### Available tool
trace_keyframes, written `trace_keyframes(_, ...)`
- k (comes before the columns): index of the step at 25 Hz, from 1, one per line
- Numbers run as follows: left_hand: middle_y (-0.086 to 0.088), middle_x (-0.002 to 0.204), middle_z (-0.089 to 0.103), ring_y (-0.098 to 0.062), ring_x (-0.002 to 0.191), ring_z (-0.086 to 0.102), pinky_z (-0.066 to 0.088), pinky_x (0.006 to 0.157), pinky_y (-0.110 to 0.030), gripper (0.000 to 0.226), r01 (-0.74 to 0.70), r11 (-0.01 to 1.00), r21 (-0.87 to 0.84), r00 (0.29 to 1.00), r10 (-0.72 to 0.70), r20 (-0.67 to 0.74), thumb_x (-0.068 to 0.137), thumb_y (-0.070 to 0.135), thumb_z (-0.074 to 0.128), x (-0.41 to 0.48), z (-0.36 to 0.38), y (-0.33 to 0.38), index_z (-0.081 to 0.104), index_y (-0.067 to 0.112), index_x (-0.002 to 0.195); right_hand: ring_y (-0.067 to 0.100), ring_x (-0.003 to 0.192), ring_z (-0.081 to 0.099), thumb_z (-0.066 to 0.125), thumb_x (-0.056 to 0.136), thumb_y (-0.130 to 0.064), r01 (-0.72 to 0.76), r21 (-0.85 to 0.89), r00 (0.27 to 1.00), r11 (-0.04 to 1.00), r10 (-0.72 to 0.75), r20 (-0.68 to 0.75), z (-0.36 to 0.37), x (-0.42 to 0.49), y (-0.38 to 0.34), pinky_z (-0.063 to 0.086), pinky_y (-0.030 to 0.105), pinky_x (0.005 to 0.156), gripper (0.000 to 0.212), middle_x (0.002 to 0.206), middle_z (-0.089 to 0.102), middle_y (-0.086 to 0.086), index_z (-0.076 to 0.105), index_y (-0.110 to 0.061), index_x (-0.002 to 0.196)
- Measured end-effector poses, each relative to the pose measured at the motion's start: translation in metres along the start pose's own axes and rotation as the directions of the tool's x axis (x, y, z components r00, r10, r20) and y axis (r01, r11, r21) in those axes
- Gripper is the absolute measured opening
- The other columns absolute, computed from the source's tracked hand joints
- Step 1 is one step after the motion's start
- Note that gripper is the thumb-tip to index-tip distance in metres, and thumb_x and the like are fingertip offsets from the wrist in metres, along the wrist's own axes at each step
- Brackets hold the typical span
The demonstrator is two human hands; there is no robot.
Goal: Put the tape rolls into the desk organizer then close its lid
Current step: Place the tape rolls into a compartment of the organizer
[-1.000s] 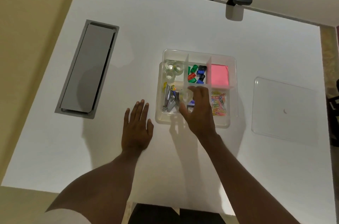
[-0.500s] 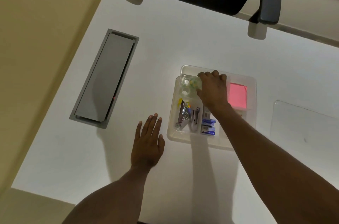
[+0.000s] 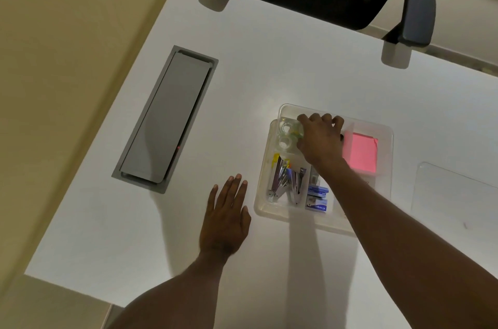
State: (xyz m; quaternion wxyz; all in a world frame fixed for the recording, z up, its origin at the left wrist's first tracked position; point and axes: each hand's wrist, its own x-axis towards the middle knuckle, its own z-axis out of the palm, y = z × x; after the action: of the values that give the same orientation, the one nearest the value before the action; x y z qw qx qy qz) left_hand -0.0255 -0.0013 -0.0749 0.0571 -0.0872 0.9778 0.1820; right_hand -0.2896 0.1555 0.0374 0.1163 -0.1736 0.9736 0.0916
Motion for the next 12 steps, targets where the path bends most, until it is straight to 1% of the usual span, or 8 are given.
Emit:
trace_keyframes(4, 0.007, 0.180, 0.010, -0.013, 0.168, 0.009, 0.021, 0.135, -0.051, 0.064, -0.003, 1.000, 0.000, 1.000, 0.003, -0.007, 0.109, 0.044, 0.032, 0.000, 0.002, -0.001, 0.017, 0.029, 0.170, 0.038, 0.113, 0.054, 0.068, 0.080, -0.018, -0.032, -0.025, 0.999, 0.999, 0.031, -0.020, 0.000, 0.001, -0.008, 0.031, 0.052, 0.107, 0.049, 0.114, 0.065, 0.012, 0.058, -0.019, 0.128)
trace_keyframes(8, 0.006, 0.180, 0.013, -0.015, 0.167, 0.013, 0.019, 0.136, -0.050, 0.062, 0.001, 1.000, -0.001, 1.000, -0.001, -0.010, 0.110, 0.048, 0.021, 0.000, 0.002, -0.001, 0.015, 0.031, 0.170, 0.037, 0.113, 0.054, 0.063, 0.080, -0.009, -0.069, -0.023, 0.997, 0.997, 0.068, -0.031, 0.001, -0.004, -0.014, 0.031, 0.053, 0.109, 0.047, 0.113, 0.065, 0.013, 0.055, -0.014, 0.127)
trace_keyframes(10, 0.006, 0.180, 0.013, -0.015, 0.167, 0.013, 0.019, 0.136, -0.050, 0.063, 0.000, 1.000, 0.002, 1.000, 0.000, -0.010, 0.110, 0.049, 0.022, 0.000, 0.002, -0.001, 0.015, 0.031, 0.170, 0.036, 0.115, 0.052, 0.064, 0.078, -0.009, -0.079, -0.008, 0.995, 0.997, 0.079, -0.057, 0.002, -0.007, -0.014, 0.030, 0.053, 0.109, 0.049, 0.118, 0.063, 0.013, 0.056, -0.013, 0.126)
trace_keyframes(12, 0.006, 0.180, 0.012, -0.015, 0.167, 0.014, 0.018, 0.136, -0.049, 0.063, 0.000, 1.000, 0.007, 1.000, 0.000, -0.009, 0.110, 0.048, 0.022, 0.000, 0.002, -0.001, 0.015, 0.030, 0.170, 0.034, 0.117, 0.051, 0.064, 0.076, -0.012, -0.075, 0.011, 0.989, 0.997, 0.076, -0.125, 0.000, -0.011, -0.015, 0.031, 0.052, 0.107, 0.043, 0.119, 0.060, 0.011, 0.061, -0.013, 0.119)
